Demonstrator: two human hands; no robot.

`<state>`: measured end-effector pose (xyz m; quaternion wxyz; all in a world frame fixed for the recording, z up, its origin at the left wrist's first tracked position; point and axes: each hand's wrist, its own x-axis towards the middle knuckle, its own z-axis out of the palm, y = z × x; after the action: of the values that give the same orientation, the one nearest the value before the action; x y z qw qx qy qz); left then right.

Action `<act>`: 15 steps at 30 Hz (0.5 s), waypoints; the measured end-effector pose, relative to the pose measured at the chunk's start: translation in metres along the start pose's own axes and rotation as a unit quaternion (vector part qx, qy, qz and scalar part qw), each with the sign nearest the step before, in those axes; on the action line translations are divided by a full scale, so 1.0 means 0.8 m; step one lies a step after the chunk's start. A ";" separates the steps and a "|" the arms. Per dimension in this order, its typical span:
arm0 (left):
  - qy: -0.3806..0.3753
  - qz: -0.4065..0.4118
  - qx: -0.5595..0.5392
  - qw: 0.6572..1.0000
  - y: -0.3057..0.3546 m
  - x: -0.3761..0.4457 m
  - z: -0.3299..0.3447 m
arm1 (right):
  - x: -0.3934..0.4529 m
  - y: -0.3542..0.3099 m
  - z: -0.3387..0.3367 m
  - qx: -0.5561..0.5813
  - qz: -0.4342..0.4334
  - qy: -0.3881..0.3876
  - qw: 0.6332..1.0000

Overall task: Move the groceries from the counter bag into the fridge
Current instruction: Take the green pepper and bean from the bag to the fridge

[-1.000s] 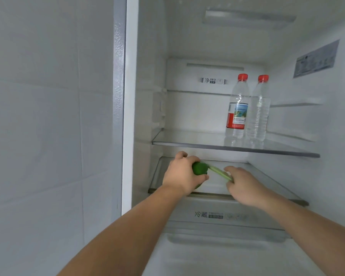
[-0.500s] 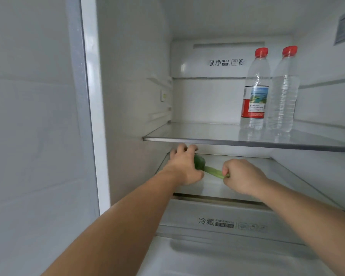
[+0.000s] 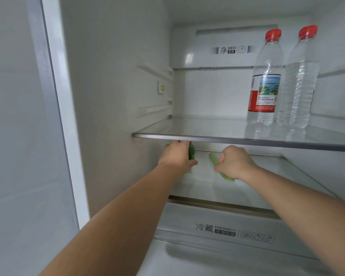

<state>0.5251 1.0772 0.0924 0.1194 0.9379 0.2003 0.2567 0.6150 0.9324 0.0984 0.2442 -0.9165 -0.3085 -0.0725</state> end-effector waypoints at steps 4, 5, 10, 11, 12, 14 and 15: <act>-0.018 -0.011 -0.023 1.000 -0.001 0.003 -0.003 | 0.013 -0.018 0.016 0.071 -0.009 -0.002 0.997; -0.020 -0.014 -0.031 0.999 -0.002 0.004 -0.005 | 0.015 -0.018 0.017 0.079 -0.012 -0.016 0.997; -0.014 -0.014 -0.063 0.998 -0.008 0.008 -0.009 | 0.011 -0.015 0.020 0.048 -0.027 -0.063 0.996; -0.014 -0.014 -0.068 0.998 -0.009 0.009 -0.008 | 0.011 -0.016 0.020 0.040 -0.026 -0.061 0.997; -0.012 -0.014 -0.072 0.997 -0.010 0.010 -0.007 | 0.011 -0.018 0.020 0.034 -0.026 -0.058 0.997; -0.009 -0.017 -0.077 0.997 -0.012 0.012 -0.005 | 0.013 -0.021 0.022 0.024 -0.024 -0.053 0.998; -0.010 -0.020 -0.075 0.997 -0.013 0.012 -0.003 | 0.012 -0.023 0.023 0.021 -0.022 -0.052 0.998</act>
<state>0.5279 1.0912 0.0951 0.1966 0.9247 0.1979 0.2592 0.6117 0.9593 0.0921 0.2452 -0.9067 -0.3424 -0.0234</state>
